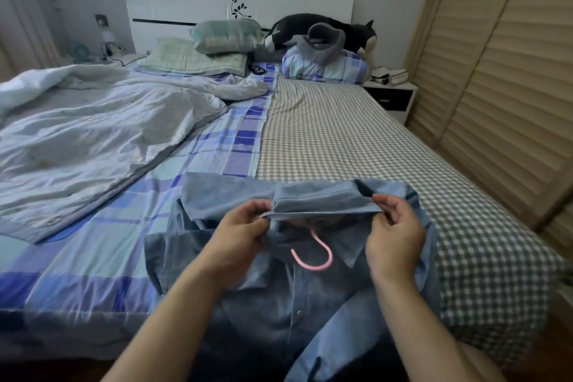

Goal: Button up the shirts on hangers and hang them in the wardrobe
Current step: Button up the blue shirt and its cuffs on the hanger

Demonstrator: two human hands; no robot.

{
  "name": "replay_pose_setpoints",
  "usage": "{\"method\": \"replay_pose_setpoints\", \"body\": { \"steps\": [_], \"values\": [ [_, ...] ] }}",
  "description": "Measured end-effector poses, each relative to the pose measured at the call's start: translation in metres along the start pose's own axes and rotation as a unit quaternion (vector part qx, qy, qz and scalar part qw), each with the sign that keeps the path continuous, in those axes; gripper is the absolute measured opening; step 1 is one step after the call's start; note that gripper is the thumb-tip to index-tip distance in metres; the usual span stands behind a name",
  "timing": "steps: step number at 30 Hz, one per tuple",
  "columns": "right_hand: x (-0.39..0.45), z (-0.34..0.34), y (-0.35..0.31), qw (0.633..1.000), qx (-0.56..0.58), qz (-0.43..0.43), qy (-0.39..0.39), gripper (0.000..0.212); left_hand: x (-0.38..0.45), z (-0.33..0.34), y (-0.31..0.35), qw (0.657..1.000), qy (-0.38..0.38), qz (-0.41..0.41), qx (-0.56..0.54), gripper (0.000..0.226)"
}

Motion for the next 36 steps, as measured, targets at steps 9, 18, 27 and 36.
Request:
{"method": "replay_pose_setpoints", "body": {
  "steps": [9, 18, 27, 36],
  "values": [
    [-0.024, 0.029, 0.049, 0.948, 0.17, 0.141, -0.231, 0.014, -0.002, -0.032, -0.001, 0.995, 0.043, -0.021, 0.09, 0.029],
    [-0.022, 0.04, 0.035, 0.911, 0.095, 0.076, -0.393, 0.045, -0.025, -0.022, 0.024, 0.936, 0.04, 0.034, 0.348, 0.018],
    [-0.044, 0.038, 0.039, 0.88, 0.257, 0.224, -0.33, 0.056, -0.011, -0.045, -0.003, 0.927, 0.093, -0.08, 0.355, 0.065],
    [-0.052, 0.028, 0.052, 0.895, 0.242, 0.301, -0.222, 0.018, -0.006, -0.037, -0.024, 0.994, 0.012, -0.104, 0.018, 0.013]
  ]
}}
Point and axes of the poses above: each hand's wrist, its own x-axis towards the middle knuckle, its own z-axis out of the palm, y = z × x, the point moved 10 cm from there along x, towards the middle knuckle, and after that the axes turned 15 degrees about -z, right-handed, at the moved point
